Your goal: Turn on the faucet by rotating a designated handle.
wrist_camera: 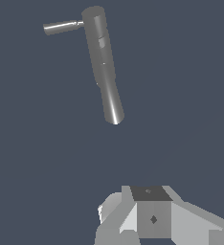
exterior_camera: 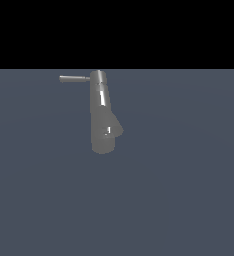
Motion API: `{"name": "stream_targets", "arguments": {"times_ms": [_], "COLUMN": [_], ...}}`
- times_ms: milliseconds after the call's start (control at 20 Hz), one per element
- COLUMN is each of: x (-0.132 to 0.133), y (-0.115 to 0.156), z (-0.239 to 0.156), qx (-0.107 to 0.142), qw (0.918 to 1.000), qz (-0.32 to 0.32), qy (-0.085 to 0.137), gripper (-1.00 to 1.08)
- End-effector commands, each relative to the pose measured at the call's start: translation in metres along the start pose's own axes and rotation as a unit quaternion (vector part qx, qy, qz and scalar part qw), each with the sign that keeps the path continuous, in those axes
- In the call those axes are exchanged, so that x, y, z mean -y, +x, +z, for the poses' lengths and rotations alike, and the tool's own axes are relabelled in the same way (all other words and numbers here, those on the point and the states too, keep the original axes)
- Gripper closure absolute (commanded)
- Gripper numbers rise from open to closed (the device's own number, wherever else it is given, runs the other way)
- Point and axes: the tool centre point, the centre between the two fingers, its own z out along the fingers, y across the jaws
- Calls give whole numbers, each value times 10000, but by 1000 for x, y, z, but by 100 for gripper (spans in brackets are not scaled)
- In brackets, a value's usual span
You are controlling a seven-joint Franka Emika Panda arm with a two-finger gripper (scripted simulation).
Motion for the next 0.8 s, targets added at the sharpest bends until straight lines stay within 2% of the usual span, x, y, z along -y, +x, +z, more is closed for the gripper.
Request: {"name": "stream_targets", "arguments": {"times_ms": [0,400,750], "x": [1,7,17], "y": [6,38,77], "z": [0,4,13], "qx": [8,26,9], "qw": [9999,9970,9886], "qz": [114,722,1422], "qy": [-43,-265,-500], "gripper": [108,108,108]}}
